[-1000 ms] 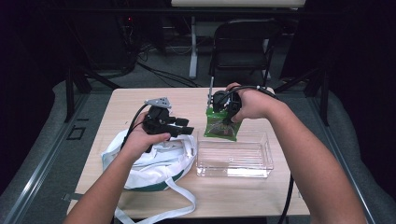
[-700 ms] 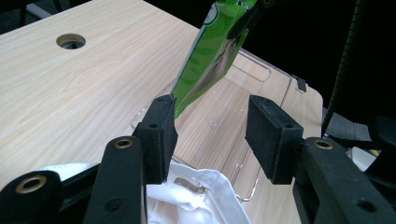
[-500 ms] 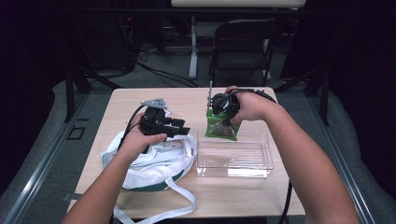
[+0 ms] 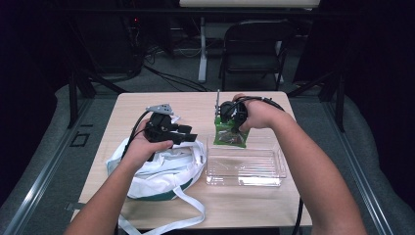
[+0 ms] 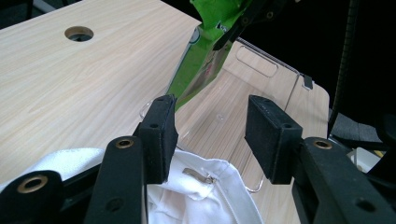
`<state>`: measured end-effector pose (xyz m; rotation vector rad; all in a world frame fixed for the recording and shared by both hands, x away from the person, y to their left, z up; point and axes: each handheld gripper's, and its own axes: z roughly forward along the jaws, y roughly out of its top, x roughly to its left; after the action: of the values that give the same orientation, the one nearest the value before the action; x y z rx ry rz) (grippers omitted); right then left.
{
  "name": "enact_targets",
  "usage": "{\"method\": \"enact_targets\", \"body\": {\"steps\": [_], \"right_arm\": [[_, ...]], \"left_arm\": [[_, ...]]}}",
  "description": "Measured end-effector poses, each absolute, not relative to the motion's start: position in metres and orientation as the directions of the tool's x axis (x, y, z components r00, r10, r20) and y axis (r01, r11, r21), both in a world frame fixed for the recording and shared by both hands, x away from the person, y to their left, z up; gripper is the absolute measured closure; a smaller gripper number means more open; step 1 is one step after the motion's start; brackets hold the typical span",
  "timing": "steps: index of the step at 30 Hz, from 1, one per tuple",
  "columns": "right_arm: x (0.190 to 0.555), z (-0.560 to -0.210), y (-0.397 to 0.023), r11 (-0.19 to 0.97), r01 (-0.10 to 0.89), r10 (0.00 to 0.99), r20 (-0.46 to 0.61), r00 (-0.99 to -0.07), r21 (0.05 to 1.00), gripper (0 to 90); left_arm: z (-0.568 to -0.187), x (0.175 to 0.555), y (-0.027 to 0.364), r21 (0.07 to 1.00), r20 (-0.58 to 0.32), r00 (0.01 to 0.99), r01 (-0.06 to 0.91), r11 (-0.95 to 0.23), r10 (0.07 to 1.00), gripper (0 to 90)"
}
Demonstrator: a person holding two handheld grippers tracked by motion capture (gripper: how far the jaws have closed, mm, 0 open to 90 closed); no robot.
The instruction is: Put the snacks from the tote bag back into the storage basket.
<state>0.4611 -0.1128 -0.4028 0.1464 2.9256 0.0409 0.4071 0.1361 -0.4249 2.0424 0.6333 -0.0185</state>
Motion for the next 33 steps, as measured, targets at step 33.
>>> {"method": "enact_targets", "body": {"steps": [33], "right_arm": [[0.466,-0.45,-0.092,0.999,0.033,0.033,-0.213,-0.976,0.003,74.4]], "left_arm": [[-0.435,0.409,0.145,0.794,-0.282,0.85,0.467,-0.389,0.445,53.5]]}}
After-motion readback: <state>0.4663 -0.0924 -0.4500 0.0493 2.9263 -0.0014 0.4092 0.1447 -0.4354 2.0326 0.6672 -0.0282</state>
